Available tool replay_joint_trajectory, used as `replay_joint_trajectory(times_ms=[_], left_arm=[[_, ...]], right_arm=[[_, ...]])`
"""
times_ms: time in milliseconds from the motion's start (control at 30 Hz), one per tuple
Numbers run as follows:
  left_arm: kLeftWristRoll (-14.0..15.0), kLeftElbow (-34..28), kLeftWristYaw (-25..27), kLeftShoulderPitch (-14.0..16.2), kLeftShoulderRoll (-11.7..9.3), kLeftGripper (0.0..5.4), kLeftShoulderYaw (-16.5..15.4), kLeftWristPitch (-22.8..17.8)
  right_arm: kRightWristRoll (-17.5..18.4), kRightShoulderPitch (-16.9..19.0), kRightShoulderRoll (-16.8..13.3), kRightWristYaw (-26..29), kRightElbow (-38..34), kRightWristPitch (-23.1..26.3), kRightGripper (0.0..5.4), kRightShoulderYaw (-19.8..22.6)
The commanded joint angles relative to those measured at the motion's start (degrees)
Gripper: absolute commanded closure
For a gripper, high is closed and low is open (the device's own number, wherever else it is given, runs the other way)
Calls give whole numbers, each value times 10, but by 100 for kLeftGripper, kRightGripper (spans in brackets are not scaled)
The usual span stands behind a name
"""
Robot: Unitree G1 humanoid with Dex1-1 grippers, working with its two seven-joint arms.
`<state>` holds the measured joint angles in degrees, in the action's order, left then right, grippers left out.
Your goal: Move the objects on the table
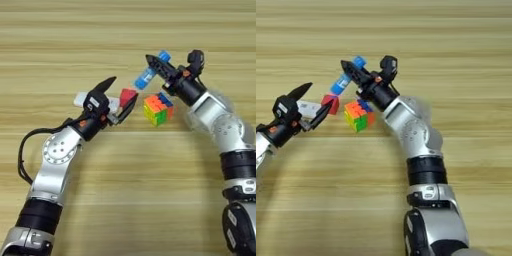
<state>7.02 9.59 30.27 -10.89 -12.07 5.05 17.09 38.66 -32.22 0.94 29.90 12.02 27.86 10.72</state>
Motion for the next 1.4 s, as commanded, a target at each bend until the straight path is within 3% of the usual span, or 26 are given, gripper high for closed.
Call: replay_joint_trajectory(times_ms=[33,467,800,1033,1400], left_arm=[[2,-4,-10,-11,-2,112,-10,-11],[12,-10,-52,-22,13,0,-38,-33],[6,-30,-66,-17,20,0,-39,-50],[5,-44,-71,-13,20,0,-39,-60],[5,-55,-75,-9,18,0,-41,-67]], right_arm=[[-6,3,-37,-21,-58,-1,400,15],[-53,96,-136,-68,-184,-11,400,47],[-38,166,-240,-85,-218,54,400,122],[-39,186,-271,-84,-180,84,400,144],[-76,195,-281,-38,-69,96,400,79]])
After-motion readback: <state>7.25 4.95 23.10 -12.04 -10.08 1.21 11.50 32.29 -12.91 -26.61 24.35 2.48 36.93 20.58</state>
